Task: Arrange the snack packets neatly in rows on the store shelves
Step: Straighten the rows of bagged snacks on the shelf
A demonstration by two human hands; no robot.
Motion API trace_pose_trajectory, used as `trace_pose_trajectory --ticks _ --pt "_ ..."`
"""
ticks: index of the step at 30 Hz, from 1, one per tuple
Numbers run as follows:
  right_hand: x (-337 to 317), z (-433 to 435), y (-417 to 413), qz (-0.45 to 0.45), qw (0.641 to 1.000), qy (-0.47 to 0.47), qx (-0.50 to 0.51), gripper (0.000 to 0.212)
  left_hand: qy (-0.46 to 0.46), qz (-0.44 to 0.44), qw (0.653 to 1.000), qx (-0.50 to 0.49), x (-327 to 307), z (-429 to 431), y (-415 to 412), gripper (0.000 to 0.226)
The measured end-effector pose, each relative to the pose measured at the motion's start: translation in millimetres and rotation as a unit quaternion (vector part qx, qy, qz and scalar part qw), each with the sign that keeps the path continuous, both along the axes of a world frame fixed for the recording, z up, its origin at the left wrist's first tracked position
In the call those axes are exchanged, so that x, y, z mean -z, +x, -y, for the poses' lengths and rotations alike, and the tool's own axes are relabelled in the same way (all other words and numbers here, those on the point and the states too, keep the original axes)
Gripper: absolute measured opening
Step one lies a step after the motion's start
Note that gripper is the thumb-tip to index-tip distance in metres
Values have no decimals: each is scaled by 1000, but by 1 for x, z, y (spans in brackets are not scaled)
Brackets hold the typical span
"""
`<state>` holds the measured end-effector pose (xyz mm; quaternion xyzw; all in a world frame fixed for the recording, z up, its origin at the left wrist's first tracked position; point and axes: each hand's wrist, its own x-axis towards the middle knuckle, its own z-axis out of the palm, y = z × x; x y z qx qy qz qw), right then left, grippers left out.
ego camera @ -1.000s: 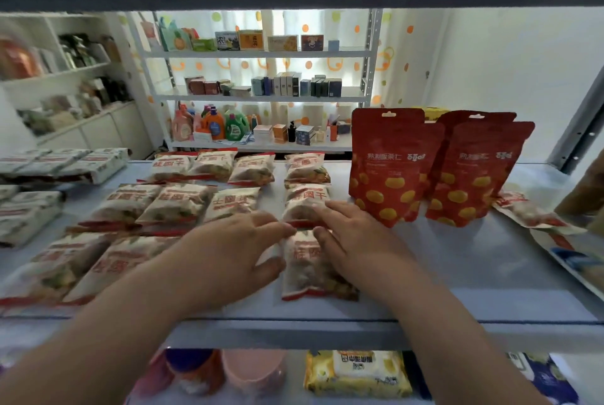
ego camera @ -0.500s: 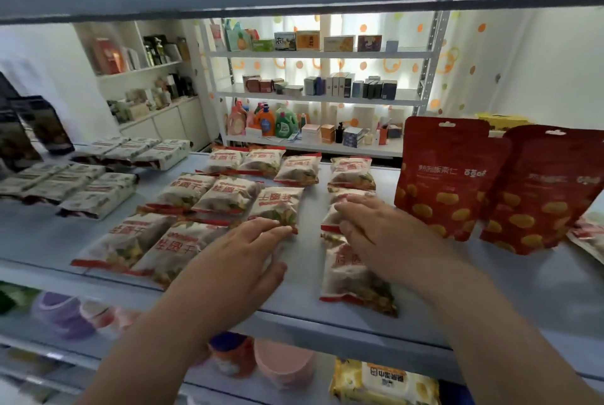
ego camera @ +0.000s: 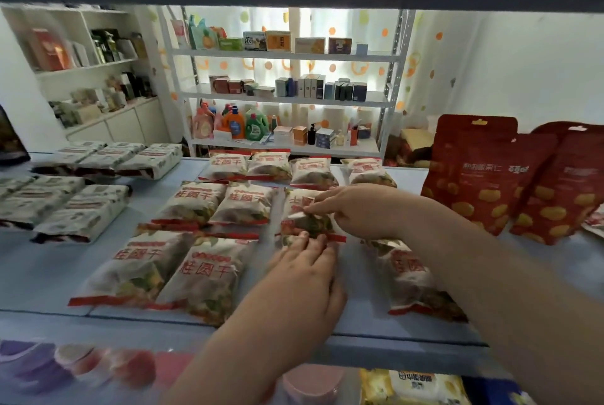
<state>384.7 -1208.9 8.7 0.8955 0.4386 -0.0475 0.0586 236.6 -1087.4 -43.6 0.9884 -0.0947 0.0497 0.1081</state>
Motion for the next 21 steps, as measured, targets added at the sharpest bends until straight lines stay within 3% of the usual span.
trace_pose_trajectory --ticks 8,10,13,16,21 --pt "-10 -1 12 -7 996 61 61 63 1 -20 999 31 4 -12 0 63" --pt "-12 -11 18 26 998 58 2 78 22 -8 999 40 6 -16 -1 64" --pt "-13 -28 26 69 994 -43 -74 98 37 3 998 55 5 -19 -1 65" --pt "-6 -41 30 109 982 -122 -99 90 23 17 998 58 2 -21 0 64" --pt "-12 -39 40 131 981 -51 -131 62 -14 58 997 54 0 -27 -8 60"
